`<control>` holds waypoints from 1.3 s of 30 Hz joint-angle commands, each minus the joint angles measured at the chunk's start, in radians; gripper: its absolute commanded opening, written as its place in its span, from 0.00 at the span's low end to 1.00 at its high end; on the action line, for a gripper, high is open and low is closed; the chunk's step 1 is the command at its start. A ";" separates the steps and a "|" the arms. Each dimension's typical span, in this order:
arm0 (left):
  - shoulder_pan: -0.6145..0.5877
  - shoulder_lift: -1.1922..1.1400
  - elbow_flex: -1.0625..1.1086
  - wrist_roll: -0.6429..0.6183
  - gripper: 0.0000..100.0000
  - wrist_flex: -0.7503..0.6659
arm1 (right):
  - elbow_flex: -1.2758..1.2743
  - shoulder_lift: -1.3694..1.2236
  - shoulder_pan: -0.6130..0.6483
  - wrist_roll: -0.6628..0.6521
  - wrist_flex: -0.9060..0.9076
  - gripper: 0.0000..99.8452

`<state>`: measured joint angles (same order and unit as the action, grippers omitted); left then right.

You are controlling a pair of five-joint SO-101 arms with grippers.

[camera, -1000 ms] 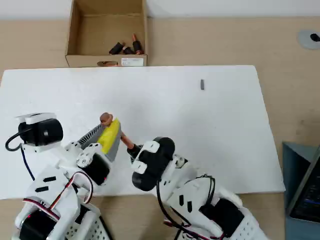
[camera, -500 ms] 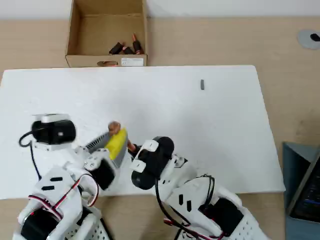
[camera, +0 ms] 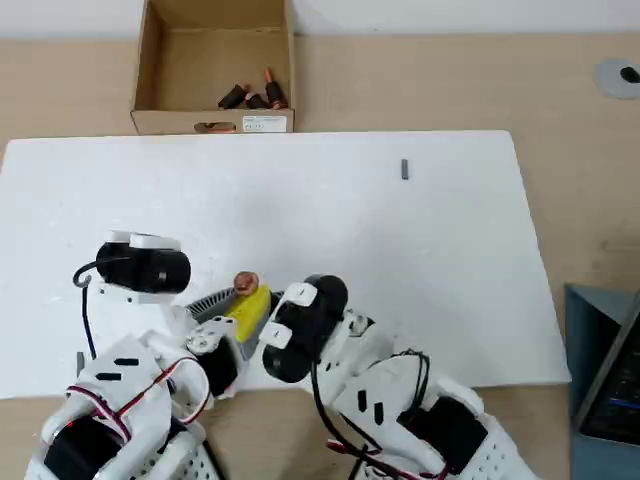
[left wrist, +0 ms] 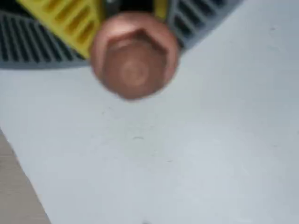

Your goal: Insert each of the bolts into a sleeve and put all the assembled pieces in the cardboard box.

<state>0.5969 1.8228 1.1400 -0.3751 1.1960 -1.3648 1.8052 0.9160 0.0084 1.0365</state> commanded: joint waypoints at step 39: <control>-0.331 0.002 -0.158 0.315 0.00 -0.002 | 0.024 0.094 -0.185 0.029 -0.029 0.01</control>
<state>0.3437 1.8228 1.0035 -0.0898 1.1976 -1.3648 1.8052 0.8255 0.0130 1.0365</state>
